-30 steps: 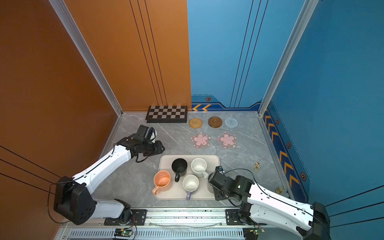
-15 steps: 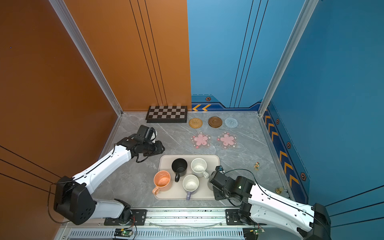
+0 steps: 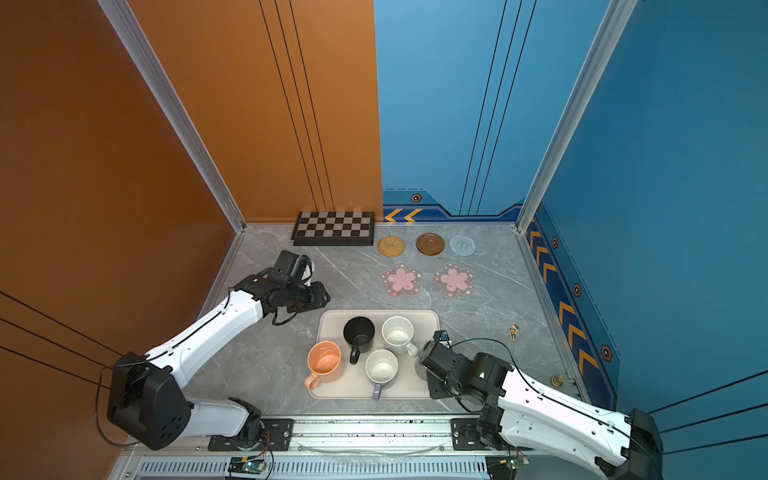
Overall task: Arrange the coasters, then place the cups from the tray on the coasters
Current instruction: 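Close the right gripper on the grey mug's rim and lift it, then carry the grey mug with the right gripper toward the light blue coaster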
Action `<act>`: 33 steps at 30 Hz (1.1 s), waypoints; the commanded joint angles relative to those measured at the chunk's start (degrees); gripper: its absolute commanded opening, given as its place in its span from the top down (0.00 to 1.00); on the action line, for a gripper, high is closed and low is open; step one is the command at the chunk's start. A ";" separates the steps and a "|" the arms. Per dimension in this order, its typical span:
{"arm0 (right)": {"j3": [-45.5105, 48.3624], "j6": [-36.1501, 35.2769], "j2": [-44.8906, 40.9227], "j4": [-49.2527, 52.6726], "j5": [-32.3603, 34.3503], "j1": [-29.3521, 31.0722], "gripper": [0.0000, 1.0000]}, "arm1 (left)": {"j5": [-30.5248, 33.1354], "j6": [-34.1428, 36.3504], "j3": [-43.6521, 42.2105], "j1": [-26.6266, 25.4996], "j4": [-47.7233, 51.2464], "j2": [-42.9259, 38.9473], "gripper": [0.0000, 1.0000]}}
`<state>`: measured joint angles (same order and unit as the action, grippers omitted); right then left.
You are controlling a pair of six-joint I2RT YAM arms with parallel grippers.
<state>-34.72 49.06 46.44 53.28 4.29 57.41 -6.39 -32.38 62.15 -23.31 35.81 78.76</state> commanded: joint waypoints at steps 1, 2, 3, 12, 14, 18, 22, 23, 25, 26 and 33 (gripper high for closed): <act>-0.95 1.18 -0.56 -1.56 2.85 -1.70 1.00 | 1.09 0.65 0.50 -0.33 1.10 -0.87 0.56; -1.17 0.97 -0.35 -1.45 2.67 -2.07 1.00 | 1.07 0.69 0.55 -0.29 1.10 -0.81 0.56; -1.47 0.79 0.00 -1.16 2.84 -2.49 1.00 | 1.03 0.70 0.70 -0.24 1.10 -0.67 0.56; -7.02 -1.17 3.25 0.81 7.67 -4.30 1.00 | -0.85 1.33 4.99 0.11 1.18 2.56 0.56; -8.37 -2.35 4.07 1.19 7.82 -4.98 1.00 | -1.25 1.43 6.07 0.20 1.18 3.35 0.56; -10.22 -4.14 4.88 1.54 7.57 -7.09 1.00 | -1.69 1.76 8.45 0.32 1.78 4.80 0.56; -11.68 -6.08 5.32 2.08 7.26 -9.77 1.00 | -1.73 1.84 10.40 0.46 2.24 5.80 0.56; -12.14 -6.82 5.51 2.18 7.16 -10.70 1.00 | -1.92 1.79 10.89 0.46 2.24 6.10 0.56; -12.93 -8.45 6.01 2.25 6.62 -12.52 1.00 | -2.08 1.59 11.73 0.46 2.23 6.62 0.56; -13.46 -9.52 6.44 2.27 6.31 -13.60 1.00 | -2.15 1.55 12.21 0.46 2.21 6.87 0.56; -19.93 -18.74 11.71 2.20 4.80 -20.91 1.00 | -1.77 0.56 14.52 0.30 2.29 7.60 0.56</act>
<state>-50.02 36.45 56.99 56.75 7.70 38.57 -7.60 -31.75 74.54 -23.27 36.93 85.86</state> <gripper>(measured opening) 0.153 0.441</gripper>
